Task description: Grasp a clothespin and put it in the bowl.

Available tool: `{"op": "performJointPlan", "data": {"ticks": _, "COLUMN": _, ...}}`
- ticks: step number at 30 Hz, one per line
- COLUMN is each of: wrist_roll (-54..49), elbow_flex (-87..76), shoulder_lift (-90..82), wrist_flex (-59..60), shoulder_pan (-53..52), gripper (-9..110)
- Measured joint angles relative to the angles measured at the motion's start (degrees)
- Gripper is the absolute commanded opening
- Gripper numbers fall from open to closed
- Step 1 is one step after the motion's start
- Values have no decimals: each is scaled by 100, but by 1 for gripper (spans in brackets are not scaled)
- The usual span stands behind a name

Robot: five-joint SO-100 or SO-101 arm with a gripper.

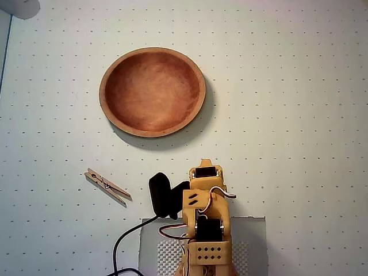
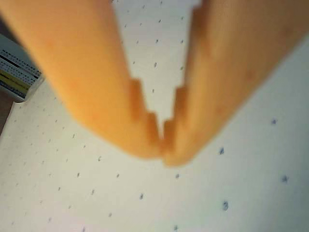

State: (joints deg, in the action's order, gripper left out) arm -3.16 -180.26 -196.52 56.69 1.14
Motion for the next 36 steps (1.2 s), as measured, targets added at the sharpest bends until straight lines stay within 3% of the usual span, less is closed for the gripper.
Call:
{"op": "performJointPlan", "data": {"ticks": 22, "wrist_roll": -35, "elbow_flex": 229, "shoulder_lift": 9, "wrist_flex": 299, "shoulder_pan": 272, "gripper": -3}}
{"op": "performJointPlan", "data": {"ticks": 36, "wrist_roll": -1978, "elbow_flex": 3964, "shoulder_lift": 2593, "wrist_flex": 765, "shoulder_pan": 281, "gripper": -3}}
